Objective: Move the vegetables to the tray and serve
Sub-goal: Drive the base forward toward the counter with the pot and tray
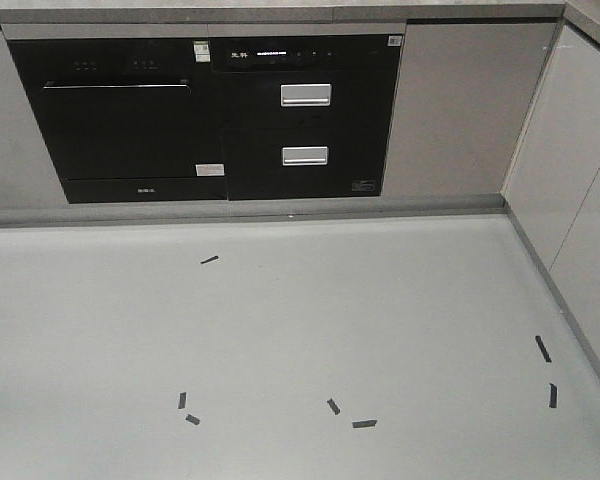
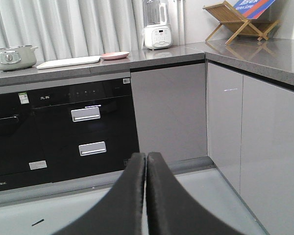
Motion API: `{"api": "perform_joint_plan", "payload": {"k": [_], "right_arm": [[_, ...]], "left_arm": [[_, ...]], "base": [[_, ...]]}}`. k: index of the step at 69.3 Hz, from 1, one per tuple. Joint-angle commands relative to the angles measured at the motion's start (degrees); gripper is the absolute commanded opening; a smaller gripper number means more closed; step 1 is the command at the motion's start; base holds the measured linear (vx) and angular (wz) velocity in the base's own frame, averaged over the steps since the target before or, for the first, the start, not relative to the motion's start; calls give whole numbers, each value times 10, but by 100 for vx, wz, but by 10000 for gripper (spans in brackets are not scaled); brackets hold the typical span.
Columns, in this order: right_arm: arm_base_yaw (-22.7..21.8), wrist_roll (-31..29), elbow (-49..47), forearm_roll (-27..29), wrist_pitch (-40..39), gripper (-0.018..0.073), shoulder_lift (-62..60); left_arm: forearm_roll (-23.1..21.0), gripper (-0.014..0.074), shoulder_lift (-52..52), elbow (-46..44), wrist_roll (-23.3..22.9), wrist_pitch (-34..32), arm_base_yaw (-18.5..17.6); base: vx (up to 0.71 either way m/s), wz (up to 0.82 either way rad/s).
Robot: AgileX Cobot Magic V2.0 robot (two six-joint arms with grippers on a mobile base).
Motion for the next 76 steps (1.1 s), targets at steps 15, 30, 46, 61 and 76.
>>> {"api": "perform_joint_plan", "payload": {"k": [15, 30, 46, 61, 76], "right_arm": [[1, 0, 8, -2, -43, -6, -4], [1, 0, 8, -2, -43, -6, -4], [1, 0, 8, -2, -42, -6, -4], [1, 0, 8, -2, -42, -6, -4], [1, 0, 8, -2, -42, -6, -4]], "left_arm": [[-2, -6, -8, 12, -5, -40, 2], [-2, -6, -8, 12, -5, -40, 2], [-2, -6, -8, 12, -5, -40, 2], [-2, -6, -8, 12, -5, -40, 2], [-2, -6, -8, 12, -5, -40, 2]], "base": [[0, 0], [0, 0], [0, 0], [0, 0], [1, 1]]}}
